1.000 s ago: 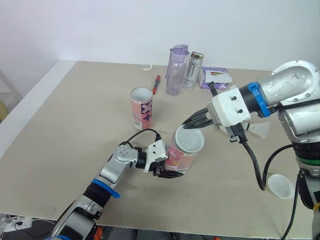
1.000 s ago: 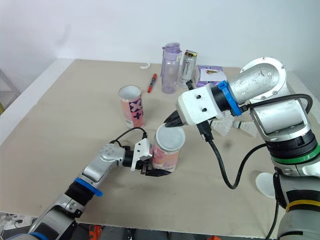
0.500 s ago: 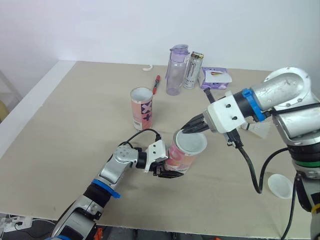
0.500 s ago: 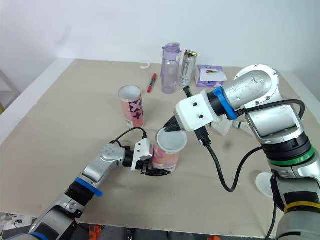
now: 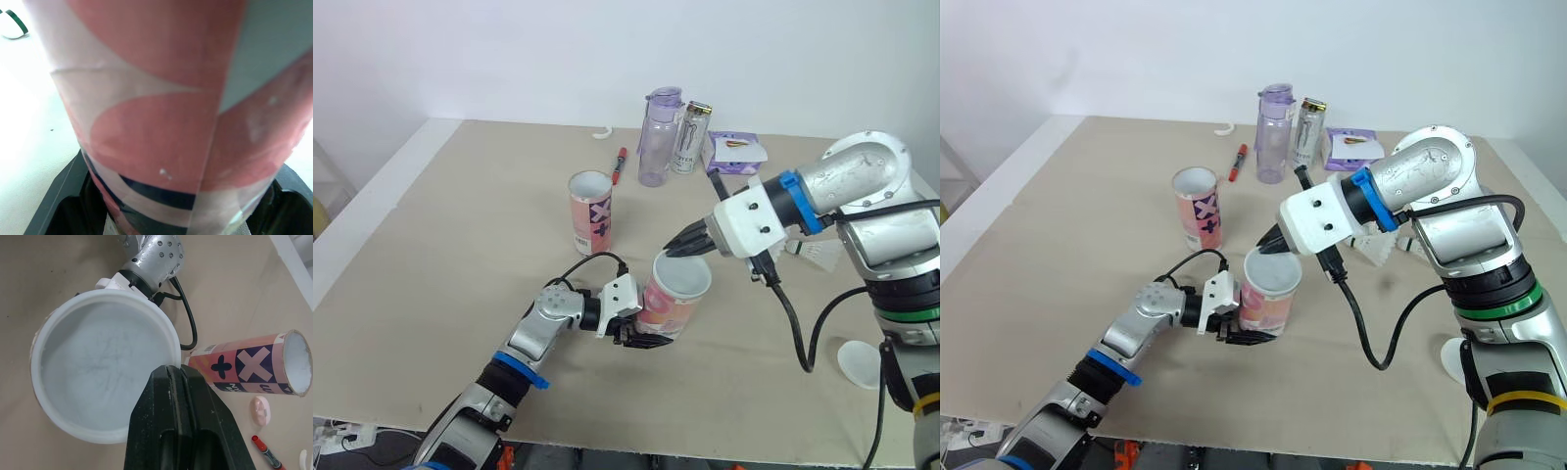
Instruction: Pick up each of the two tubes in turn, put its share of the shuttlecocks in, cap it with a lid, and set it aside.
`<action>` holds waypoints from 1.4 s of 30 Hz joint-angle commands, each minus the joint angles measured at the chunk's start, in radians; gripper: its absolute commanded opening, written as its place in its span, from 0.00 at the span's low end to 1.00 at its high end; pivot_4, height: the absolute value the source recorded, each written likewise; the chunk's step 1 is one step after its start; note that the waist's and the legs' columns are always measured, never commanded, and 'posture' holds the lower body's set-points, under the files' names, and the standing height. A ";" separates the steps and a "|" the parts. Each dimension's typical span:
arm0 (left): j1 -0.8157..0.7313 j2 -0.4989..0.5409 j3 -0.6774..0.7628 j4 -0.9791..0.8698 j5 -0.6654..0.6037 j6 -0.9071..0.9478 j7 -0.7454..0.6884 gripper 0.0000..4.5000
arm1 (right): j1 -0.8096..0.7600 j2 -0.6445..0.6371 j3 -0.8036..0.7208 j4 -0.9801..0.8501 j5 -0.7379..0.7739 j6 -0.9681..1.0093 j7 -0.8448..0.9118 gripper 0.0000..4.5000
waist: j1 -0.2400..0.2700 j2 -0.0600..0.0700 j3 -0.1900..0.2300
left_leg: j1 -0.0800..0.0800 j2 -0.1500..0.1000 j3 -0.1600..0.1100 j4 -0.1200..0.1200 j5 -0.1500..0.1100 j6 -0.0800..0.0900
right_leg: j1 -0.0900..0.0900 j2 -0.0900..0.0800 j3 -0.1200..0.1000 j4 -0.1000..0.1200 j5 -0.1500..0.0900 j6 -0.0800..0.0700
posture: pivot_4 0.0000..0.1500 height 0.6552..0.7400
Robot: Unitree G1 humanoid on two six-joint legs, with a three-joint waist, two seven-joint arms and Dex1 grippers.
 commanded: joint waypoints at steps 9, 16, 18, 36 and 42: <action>0.030 0.004 -0.031 0.037 0.033 0.038 0.014 0.67 | -0.022 -0.010 -0.016 -0.009 0.002 0.014 0.015 0.34 | 0.000 0.000 0.000 | 0.000 0.000 0.000 0.000 0.000 0.000 | 0.000 0.000 0.000 0.000 0.000 0.000 | 1.00 1.00; 0.032 0.005 -0.032 0.033 0.033 0.042 0.015 0.67 | -0.062 -0.012 -0.108 -0.001 0.104 0.173 -0.030 0.42 | 0.000 0.000 0.000 | 0.000 0.000 0.000 0.000 0.000 0.000 | 0.000 0.000 0.000 0.000 0.000 0.000 | 1.00 1.00; 0.032 0.005 -0.032 0.033 0.033 0.043 0.015 0.67 | -0.072 -0.026 -0.135 -0.009 0.150 0.246 -0.034 0.42 | 0.000 0.000 0.000 | 0.000 0.000 0.000 0.000 0.000 0.000 | 0.000 0.000 0.000 0.000 0.000 0.000 | 1.00 1.00; 0.031 0.000 -0.030 0.033 0.034 0.042 0.025 0.67 | 0.069 -0.058 -0.045 -0.168 0.239 0.535 -0.076 0.01 | 0.000 0.000 0.000 | -0.001 0.000 0.000 0.000 0.000 0.000 | -0.001 -0.002 -0.002 0.000 0.000 0.000 | 1.00 1.00; 0.035 -0.001 -0.029 0.030 0.034 0.043 0.030 0.67 | 0.098 -0.074 0.007 -0.153 0.165 0.473 -0.072 0.01 | 0.000 0.000 0.000 | -0.001 -0.001 0.000 0.000 0.000 0.000 | -0.001 -0.002 -0.002 0.000 -0.001 0.000 | 1.00 1.00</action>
